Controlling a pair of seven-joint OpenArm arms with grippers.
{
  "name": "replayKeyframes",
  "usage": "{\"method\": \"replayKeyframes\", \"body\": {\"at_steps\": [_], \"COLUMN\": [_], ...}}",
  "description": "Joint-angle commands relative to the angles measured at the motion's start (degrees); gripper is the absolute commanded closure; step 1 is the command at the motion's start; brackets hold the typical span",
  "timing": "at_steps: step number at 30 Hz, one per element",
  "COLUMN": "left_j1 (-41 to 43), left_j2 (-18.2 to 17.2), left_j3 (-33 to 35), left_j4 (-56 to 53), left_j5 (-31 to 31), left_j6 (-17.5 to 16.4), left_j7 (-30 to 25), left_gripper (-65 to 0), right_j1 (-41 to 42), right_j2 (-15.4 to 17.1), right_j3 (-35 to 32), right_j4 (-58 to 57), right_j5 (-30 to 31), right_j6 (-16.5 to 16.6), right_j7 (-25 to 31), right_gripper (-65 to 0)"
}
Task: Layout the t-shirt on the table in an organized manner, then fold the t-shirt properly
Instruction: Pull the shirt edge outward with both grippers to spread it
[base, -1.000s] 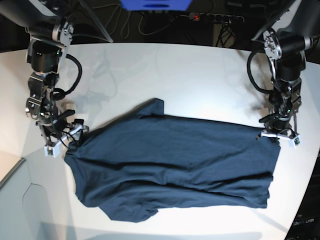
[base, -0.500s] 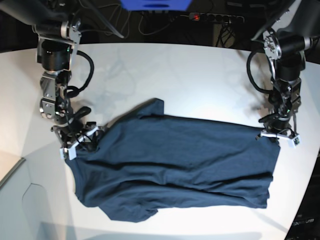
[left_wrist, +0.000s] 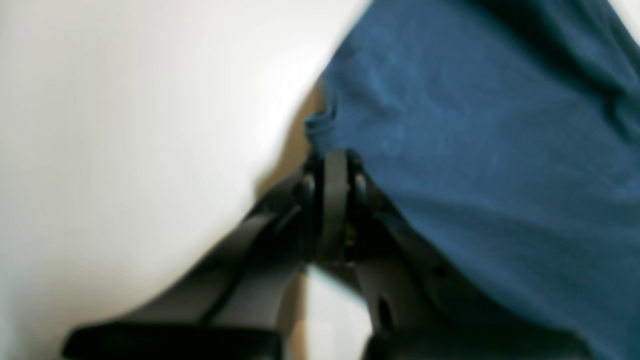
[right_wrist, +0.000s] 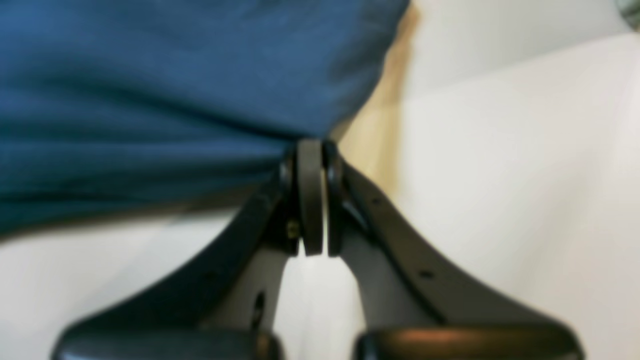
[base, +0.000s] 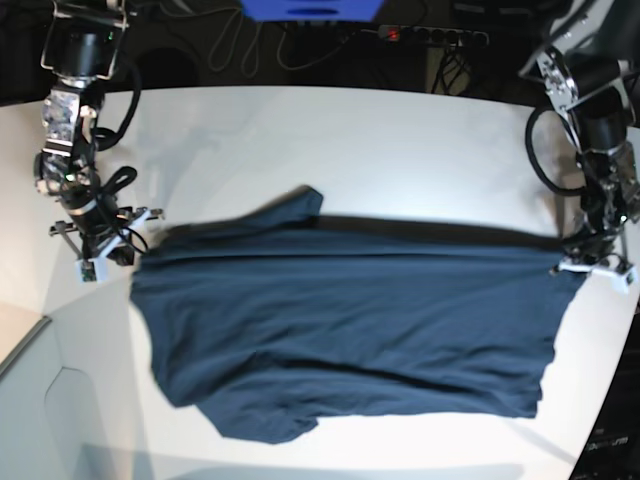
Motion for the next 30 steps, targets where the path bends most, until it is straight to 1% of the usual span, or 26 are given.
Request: {"method": "replayKeyframes", "body": {"at_steps": [1, 4, 6, 10, 12, 14, 17, 19, 22, 25, 28, 30], "left_j1": [0.6, 5.79, 8.69, 11.15, 11.68, 11.68, 11.68, 11.68, 11.76, 11.85, 12.12, 13.0], "left_j2": [-0.95, 1.07, 1.6, 3.71, 3.8, 3.89, 3.89, 3.89, 3.89, 3.71, 3.62, 3.62], "left_j3": [-1.55, -3.57, -4.89, -5.94, -5.94, -5.94, -5.85, -5.85, -5.94, -5.94, -5.94, -5.94], "left_j4": [4.16, 16.9, 23.76, 32.11, 32.9, 32.99, 32.81, 32.81, 32.81, 32.81, 32.81, 32.81], "left_j5": [-0.54, -0.54, -0.54, -0.54, -0.54, -0.54, -0.54, -0.54, -0.54, -0.54, -0.54, -0.54], "left_j6": [0.05, 0.05, 0.05, 0.05, 0.05, 0.05, 0.05, 0.05, 0.05, 0.05, 0.05, 0.05], "left_j7": [-0.44, 4.22, 6.24, 8.0, 7.91, 7.91, 7.91, 7.91, 7.91, 7.91, 7.91, 7.65], "left_gripper": [-0.1, -0.1, -0.1, -0.1, -0.1, -0.1, -0.1, -0.1, -0.1, -0.1, -0.1, -0.1], "right_j1": [-0.45, -5.28, -7.74, -9.5, -10.12, -10.38, -11.88, -13.19, -15.83, -16.89, -16.8, -16.45], "right_j2": [0.53, 0.7, 0.7, 0.53, -0.18, -1.67, -3.78, -5.19, -7.65, -10.29, -12.05, -12.4], "right_j3": [0.14, -0.03, -0.03, -0.21, -0.21, -1.0, -3.72, -6.45, -11.55, -15.86, -18.14, -18.23], "right_j4": [3.48, 12.97, 17.81, 22.9, 24.4, 25.28, 27.3, 28.79, 30.2, 29.59, 26.95, 24.31], "right_j5": [1.06, 1.06, 1.06, 1.15, 1.15, 1.15, 1.15, 1.15, 1.15, 1.15, 1.15, 1.15], "right_j6": [0.46, 0.46, 0.46, 0.46, 0.55, 0.55, 0.55, 0.55, 0.55, 0.55, 0.55, 0.55], "right_j7": [1.41, -0.08, -1.22, -4.04, -7.38, -10.1, -13.53, -14.59, -14.67, -14.67, -14.67, -14.59], "right_gripper": [0.0, 0.0, 0.0, 0.0, 0.0, 0.0, 0.0, 0.0, -0.4, -9.0, -21.7, -30.6]}}
